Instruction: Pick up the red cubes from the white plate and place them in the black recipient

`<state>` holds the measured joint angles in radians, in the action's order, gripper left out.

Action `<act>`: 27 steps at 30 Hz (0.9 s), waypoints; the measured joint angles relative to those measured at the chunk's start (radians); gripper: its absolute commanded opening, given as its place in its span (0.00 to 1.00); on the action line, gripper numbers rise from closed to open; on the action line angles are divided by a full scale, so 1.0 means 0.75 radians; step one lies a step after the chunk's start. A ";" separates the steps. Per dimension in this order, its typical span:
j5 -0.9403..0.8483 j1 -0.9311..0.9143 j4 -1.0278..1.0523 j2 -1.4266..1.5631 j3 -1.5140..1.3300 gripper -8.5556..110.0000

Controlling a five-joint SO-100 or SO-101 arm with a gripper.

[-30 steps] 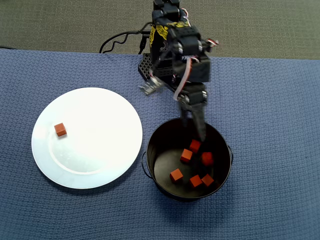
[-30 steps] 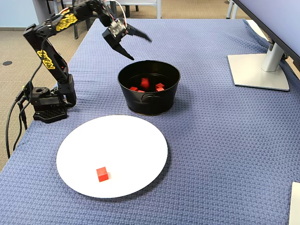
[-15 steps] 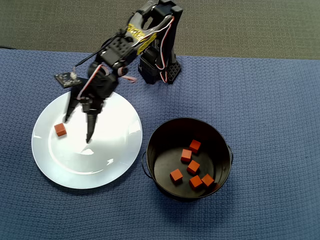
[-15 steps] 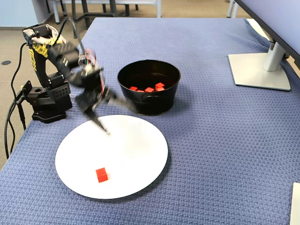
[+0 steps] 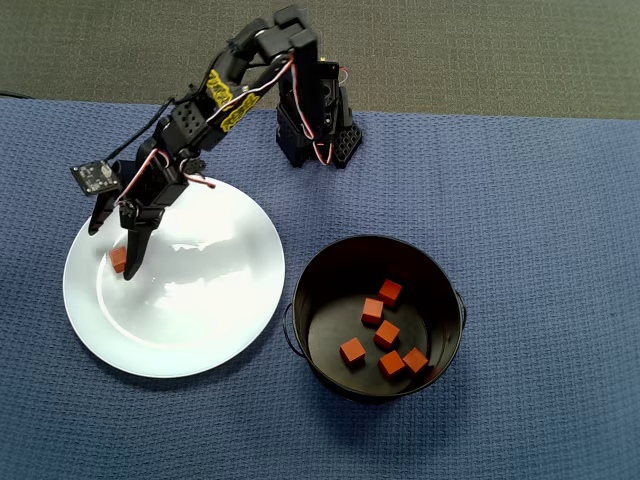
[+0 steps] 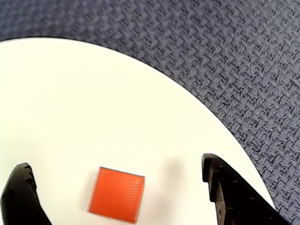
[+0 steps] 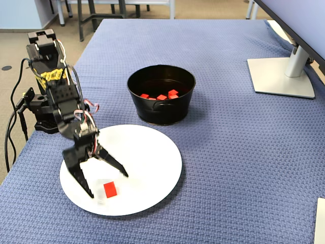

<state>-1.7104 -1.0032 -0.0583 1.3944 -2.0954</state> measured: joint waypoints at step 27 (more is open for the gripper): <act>0.174 0.055 -0.072 -0.033 -0.112 0.19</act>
<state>-1.5800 -0.9618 -0.1120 1.3698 -2.1798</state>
